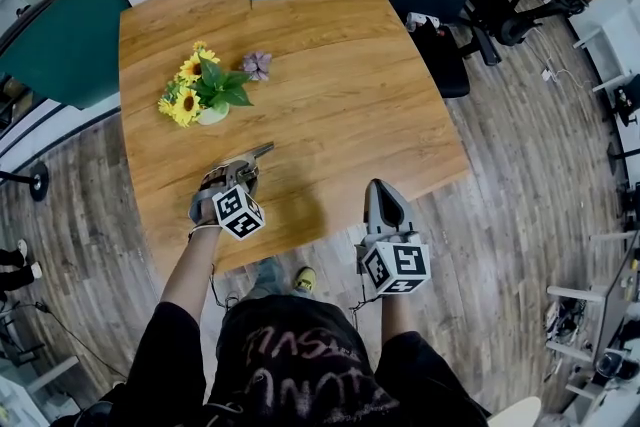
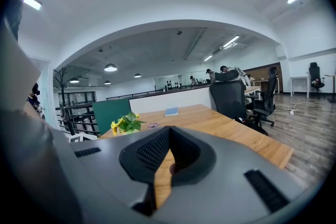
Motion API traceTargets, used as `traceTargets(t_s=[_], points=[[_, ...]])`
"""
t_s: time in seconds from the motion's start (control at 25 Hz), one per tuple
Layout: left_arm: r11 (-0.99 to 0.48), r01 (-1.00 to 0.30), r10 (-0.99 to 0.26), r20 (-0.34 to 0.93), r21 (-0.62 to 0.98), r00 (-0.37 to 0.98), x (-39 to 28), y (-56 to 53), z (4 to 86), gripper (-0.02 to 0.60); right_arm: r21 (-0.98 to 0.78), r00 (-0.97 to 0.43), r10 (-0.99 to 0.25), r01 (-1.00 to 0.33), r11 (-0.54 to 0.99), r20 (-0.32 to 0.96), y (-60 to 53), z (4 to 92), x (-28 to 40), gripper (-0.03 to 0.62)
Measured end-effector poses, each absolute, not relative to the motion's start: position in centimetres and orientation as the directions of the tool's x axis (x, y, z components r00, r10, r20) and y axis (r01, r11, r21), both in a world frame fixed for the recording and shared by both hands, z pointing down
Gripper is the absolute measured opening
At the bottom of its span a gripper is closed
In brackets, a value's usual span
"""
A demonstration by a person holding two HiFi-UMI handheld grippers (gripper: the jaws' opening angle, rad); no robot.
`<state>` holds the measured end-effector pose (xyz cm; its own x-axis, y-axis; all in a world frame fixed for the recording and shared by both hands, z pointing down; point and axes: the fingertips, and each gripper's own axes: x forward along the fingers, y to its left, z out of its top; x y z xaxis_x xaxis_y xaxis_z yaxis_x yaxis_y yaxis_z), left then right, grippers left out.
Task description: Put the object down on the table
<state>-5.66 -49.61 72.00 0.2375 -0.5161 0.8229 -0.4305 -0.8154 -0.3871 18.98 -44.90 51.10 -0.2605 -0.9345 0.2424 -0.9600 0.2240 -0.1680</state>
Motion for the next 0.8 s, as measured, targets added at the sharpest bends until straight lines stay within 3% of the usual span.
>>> traceTargets(t_s=[0.36,0.8], points=[[-0.767,-0.522,-0.576,0.76,-0.374,0.301,-5.2,-48.6,67.9,0.169,-0.182,-0.271,-0.936,-0.955,0.233,0.223,-43.9,50.6,18.8,0.005],[-0.653,-0.648,-0.704,0.629,-0.392,0.329,-5.1,-47.6,60.6,0.106,-0.189,-0.308,-0.932,-0.943,0.273,0.193,-42.5,49.6,18.6,0.005]])
